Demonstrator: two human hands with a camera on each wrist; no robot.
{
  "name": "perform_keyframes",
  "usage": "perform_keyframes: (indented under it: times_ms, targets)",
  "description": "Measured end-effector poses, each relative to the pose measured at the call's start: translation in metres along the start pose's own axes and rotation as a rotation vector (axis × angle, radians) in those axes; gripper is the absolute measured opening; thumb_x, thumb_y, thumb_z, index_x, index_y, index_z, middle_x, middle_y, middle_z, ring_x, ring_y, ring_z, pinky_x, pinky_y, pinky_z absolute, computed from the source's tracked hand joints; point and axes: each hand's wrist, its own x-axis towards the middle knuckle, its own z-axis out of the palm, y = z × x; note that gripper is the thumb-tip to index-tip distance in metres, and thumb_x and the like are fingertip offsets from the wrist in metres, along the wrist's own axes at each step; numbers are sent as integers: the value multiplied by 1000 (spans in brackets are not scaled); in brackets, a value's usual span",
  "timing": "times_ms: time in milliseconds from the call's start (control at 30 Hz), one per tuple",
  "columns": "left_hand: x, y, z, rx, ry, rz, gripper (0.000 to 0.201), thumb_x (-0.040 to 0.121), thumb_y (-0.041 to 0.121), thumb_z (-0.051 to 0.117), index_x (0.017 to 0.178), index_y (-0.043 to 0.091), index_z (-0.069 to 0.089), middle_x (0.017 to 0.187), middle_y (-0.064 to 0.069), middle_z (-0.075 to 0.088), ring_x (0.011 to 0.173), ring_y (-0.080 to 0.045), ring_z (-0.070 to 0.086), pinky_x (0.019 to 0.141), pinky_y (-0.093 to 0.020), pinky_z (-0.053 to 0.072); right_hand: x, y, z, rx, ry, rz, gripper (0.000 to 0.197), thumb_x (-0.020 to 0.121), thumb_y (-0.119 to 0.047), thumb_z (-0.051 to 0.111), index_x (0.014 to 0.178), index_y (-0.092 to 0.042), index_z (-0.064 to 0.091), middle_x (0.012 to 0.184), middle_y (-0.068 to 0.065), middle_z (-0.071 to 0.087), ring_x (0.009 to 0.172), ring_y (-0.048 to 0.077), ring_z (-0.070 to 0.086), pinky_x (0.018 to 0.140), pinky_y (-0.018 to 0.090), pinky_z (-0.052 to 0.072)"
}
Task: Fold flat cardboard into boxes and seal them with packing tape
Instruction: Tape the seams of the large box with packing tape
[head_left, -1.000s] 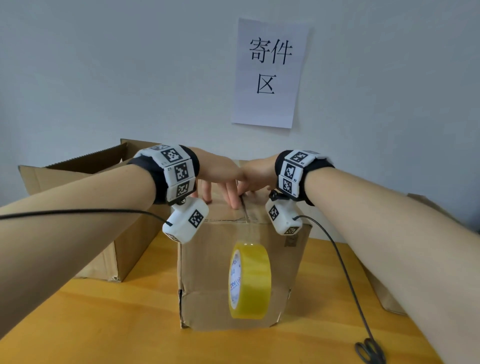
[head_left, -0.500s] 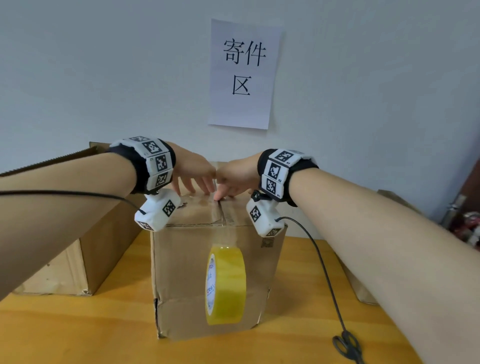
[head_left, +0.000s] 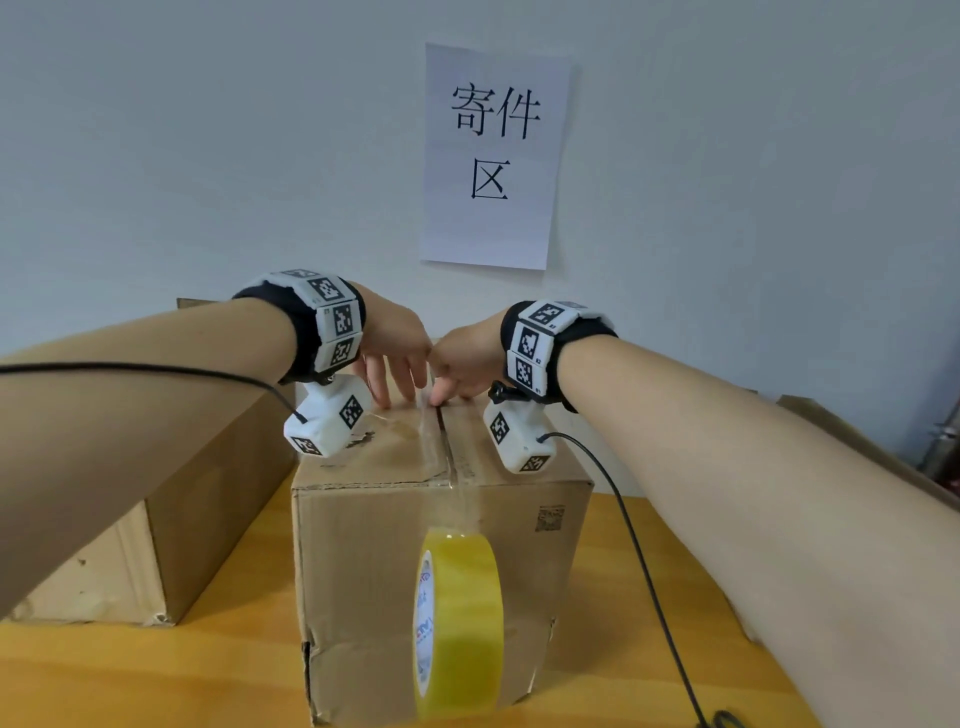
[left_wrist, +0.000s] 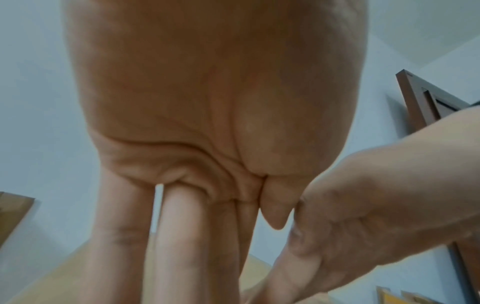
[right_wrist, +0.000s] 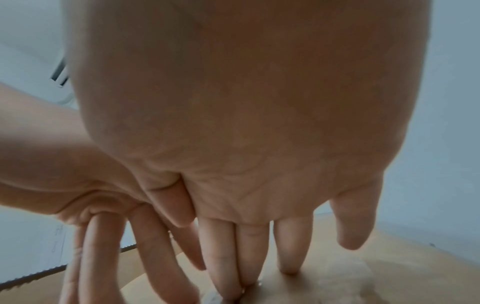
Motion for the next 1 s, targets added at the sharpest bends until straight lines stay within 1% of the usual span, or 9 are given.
perform_keyframes:
  times_ms: [100, 167, 233, 333, 633, 700, 767, 867, 1000]
  targets:
    - [8, -8, -2, -48, 10, 10, 34, 105, 22, 43, 131, 7, 59, 105, -1, 77, 88, -26, 76, 63, -29, 59, 14, 1, 1, -116, -21, -64, 37, 101, -9, 53, 136, 5, 54, 141, 23, 55, 133, 34, 50, 98, 30, 43]
    - [12, -12, -3, -77, 24, 7, 37, 106, 23, 40, 133, 5, 58, 102, 0, 78, 85, -23, 77, 66, -31, 60, 25, 2, -1, -205, -85, -74, 41, 106, -16, 37, 140, 3, 49, 145, 15, 54, 141, 27, 43, 108, 31, 36]
    - [12, -14, -4, -88, 6, 9, 41, 108, 28, 36, 134, 5, 58, 106, 1, 77, 86, -21, 77, 73, -34, 60, 33, 0, -3, -244, -150, -42, 49, 107, -20, 25, 147, 2, 42, 153, 9, 47, 148, 22, 31, 115, 31, 25]
    - [15, -16, -5, -65, -16, 16, 44, 108, 33, 33, 133, 8, 59, 111, 4, 76, 89, -18, 76, 92, -38, 56, 46, -3, -6, -241, -161, -68, 50, 107, -18, 23, 152, 3, 31, 155, 12, 43, 149, 23, 29, 116, 31, 25]
    - [34, -29, -11, -115, -35, 40, 44, 109, 35, 33, 122, 7, 64, 103, 5, 78, 83, -16, 76, 86, -40, 59, 86, -16, -9, -303, -111, -64, 47, 101, -18, 32, 130, 5, 60, 145, 18, 54, 136, 31, 49, 115, 37, 37]
    - [37, -31, -12, -121, -31, 45, 44, 109, 35, 33, 119, 7, 65, 101, 6, 78, 81, -15, 77, 83, -38, 58, 97, -19, -11, -319, -125, -74, 40, 97, -16, 33, 106, 1, 68, 117, 18, 68, 92, 26, 65, 85, 30, 50]
    - [38, -32, -13, -133, -42, 52, 44, 109, 36, 33, 118, 7, 66, 102, 5, 78, 80, -15, 77, 81, -37, 58, 106, -24, -12, -332, -131, -64, 36, 92, -14, 33, 77, -3, 64, 74, 10, 58, 53, 18, 42, 54, 26, 35]
    - [39, -31, -15, -112, -52, 51, 45, 109, 36, 32, 117, 8, 66, 105, 6, 78, 80, -15, 76, 81, -37, 58, 118, -27, -14, -336, -160, -56, 35, 89, -13, 32, 61, -9, 53, 61, 6, 42, 46, 16, 28, 47, 26, 26]
    - [42, -31, -15, -82, -68, 51, 43, 109, 34, 32, 119, 9, 66, 105, 9, 77, 81, -13, 75, 85, -38, 59, 135, -32, -17, -359, -181, -27, 33, 95, -17, 30, 76, -5, 54, 62, 5, 43, 44, 15, 31, 42, 24, 29]
